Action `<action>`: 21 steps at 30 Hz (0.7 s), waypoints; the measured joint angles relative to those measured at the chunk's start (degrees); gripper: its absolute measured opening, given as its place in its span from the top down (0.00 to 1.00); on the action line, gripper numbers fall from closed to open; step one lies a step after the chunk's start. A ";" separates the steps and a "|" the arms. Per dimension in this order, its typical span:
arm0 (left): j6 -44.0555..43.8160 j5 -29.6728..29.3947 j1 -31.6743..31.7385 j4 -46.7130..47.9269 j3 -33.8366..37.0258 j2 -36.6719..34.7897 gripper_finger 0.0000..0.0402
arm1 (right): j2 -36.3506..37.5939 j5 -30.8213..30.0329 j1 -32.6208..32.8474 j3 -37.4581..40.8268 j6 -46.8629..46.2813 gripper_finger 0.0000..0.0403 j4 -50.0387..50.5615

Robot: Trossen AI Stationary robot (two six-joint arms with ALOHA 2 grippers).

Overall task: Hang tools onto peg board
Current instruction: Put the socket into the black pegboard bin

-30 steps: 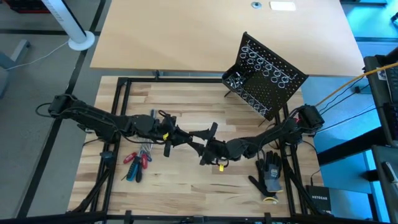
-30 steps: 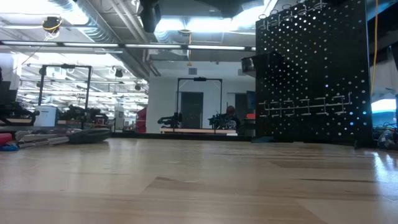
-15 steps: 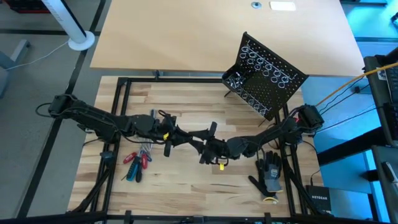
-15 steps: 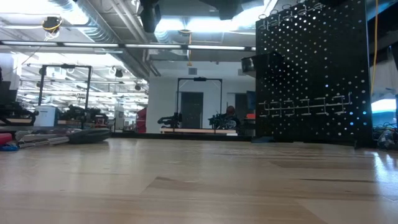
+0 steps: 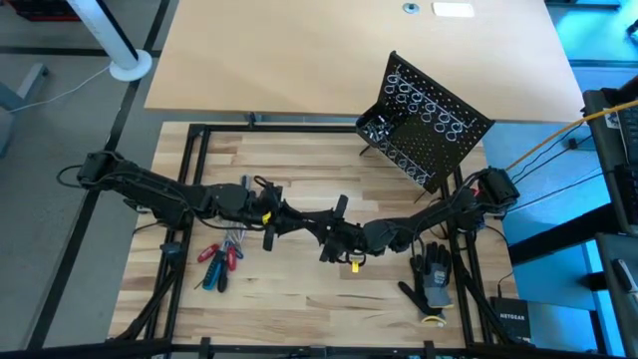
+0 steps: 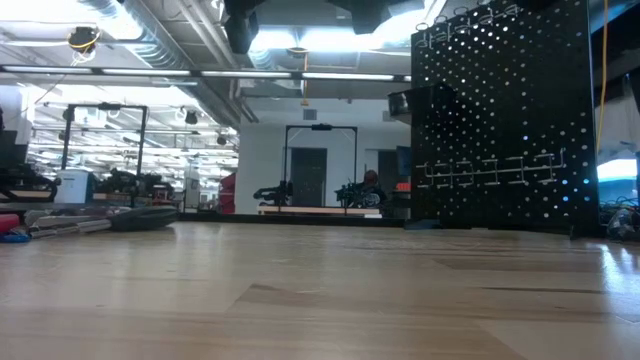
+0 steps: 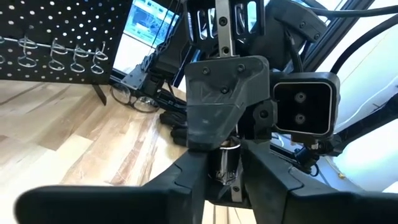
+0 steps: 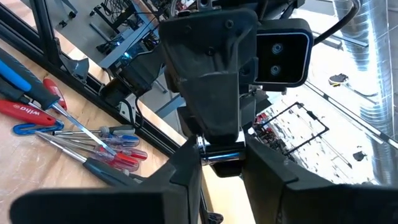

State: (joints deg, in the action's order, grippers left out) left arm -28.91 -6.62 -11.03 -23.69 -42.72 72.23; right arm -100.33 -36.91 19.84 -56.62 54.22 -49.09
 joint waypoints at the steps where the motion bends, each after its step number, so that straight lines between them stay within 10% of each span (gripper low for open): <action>1: 0.03 0.00 0.00 -0.01 0.00 0.00 0.76 | 0.00 0.00 0.00 0.00 0.00 0.76 0.01; 21: 9.16 -6.13 2.84 21.14 0.36 -14.10 0.71 | 0.17 -12.45 0.04 0.00 1.70 0.76 -0.16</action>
State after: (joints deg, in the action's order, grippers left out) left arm -19.74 -12.75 -8.19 -2.55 -42.36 58.13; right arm -100.17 -49.35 19.88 -56.62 55.92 -49.24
